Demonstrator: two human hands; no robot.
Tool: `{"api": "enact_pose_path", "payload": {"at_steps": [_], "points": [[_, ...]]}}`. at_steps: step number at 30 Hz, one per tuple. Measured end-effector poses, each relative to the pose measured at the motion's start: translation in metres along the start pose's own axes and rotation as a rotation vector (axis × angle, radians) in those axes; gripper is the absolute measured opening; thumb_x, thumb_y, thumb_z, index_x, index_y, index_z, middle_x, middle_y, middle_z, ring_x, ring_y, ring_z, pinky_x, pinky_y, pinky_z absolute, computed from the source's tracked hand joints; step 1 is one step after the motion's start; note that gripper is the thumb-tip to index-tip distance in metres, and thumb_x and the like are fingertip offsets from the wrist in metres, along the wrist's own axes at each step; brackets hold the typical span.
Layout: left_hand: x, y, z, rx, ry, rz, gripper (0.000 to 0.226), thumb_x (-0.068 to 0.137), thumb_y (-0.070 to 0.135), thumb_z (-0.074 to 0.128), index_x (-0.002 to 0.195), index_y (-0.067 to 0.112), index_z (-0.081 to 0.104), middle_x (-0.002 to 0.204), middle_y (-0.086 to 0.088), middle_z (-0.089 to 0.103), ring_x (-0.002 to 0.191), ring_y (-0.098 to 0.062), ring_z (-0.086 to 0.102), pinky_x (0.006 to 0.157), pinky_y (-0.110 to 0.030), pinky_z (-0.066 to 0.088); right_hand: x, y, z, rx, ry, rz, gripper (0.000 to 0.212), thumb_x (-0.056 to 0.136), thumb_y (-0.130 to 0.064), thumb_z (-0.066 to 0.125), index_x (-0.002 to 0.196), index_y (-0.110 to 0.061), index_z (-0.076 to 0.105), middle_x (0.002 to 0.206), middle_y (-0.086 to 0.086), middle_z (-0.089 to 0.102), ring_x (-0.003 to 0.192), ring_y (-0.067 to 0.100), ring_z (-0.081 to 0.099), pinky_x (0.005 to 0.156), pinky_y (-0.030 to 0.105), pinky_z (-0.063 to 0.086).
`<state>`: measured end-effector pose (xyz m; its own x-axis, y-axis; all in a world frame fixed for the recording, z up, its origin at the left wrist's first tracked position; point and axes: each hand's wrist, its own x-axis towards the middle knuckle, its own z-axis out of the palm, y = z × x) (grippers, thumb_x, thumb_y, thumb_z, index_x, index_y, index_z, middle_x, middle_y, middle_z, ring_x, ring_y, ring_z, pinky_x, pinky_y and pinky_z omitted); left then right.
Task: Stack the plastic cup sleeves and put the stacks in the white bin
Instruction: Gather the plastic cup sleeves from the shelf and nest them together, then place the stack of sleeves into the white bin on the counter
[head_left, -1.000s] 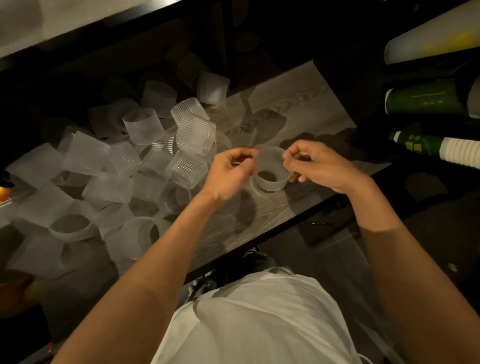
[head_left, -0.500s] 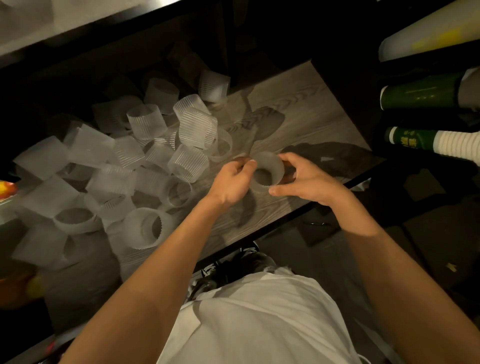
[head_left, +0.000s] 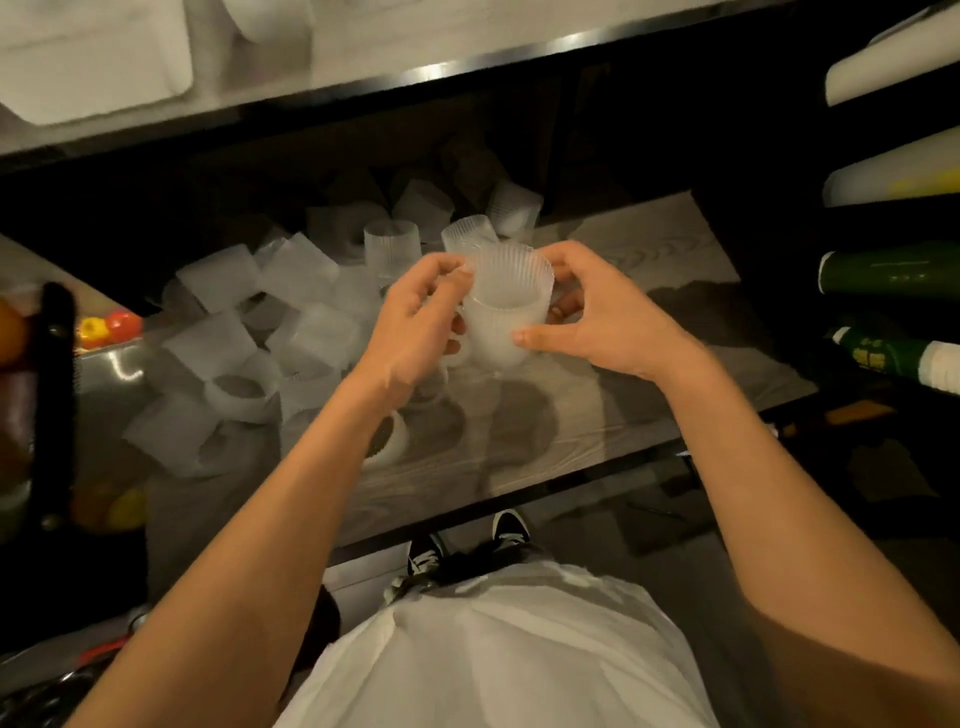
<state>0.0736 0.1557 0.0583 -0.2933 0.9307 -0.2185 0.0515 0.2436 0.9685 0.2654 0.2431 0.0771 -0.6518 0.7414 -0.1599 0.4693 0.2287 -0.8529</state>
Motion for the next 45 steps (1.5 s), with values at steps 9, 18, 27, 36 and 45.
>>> {"api": "enact_pose_path", "payload": {"at_steps": [9,18,27,36,45], "points": [[-0.057,-0.019,-0.081,-0.019,0.224,-0.016,0.019,0.102,0.032,0.046,0.105,0.026,0.064,0.093,-0.002,0.062,0.08,-0.015,0.059,0.065,-0.033,0.055,0.024,-0.055,0.078,-0.053,-0.247,-0.097,0.061,0.074,-0.037,0.089,0.119,-0.027,0.049,0.112,-0.012,0.06,0.083,-0.001,0.064,0.067,0.018,0.055],[-0.094,-0.06,-0.107,-0.031,0.313,-0.091,0.021,0.1,0.029,0.046,0.101,0.035,0.066,0.096,0.01,0.068,0.093,-0.015,0.067,0.072,-0.033,0.055,0.022,-0.06,0.135,-0.21,-0.352,-0.128,0.066,0.067,-0.039,0.091,0.108,-0.028,0.041,0.103,-0.009,0.058,0.084,0.006,0.059,0.066,0.022,0.046],[-0.105,-0.087,-0.109,0.024,0.306,-0.129,0.022,0.104,0.028,0.048,0.115,0.024,0.067,0.111,0.007,0.071,0.106,-0.009,0.066,0.095,-0.035,0.052,0.02,-0.028,0.159,-0.382,-0.4,-0.154,0.08,0.071,-0.034,0.086,0.138,-0.024,0.042,0.126,-0.006,0.052,0.112,0.009,0.051,0.088,0.025,0.046],[-0.121,-0.106,-0.112,0.082,0.13,-0.235,0.056,0.086,-0.004,0.062,0.133,0.024,0.053,0.131,0.011,0.06,0.127,-0.004,0.053,0.114,-0.039,0.041,0.017,0.004,0.176,-0.135,-0.378,0.045,0.053,0.084,-0.021,0.079,0.131,-0.025,0.053,0.116,-0.004,0.063,0.101,0.013,0.066,0.092,0.04,0.057],[-0.106,-0.049,-0.134,0.153,0.211,-0.029,0.047,0.079,0.028,0.069,0.116,0.053,0.054,0.117,0.01,0.062,0.113,-0.008,0.06,0.098,-0.046,0.053,0.027,-0.047,0.134,0.009,-0.35,-0.065,0.035,0.093,-0.031,0.072,0.125,-0.028,0.059,0.107,-0.002,0.066,0.096,0.014,0.067,0.085,0.027,0.057]]}}
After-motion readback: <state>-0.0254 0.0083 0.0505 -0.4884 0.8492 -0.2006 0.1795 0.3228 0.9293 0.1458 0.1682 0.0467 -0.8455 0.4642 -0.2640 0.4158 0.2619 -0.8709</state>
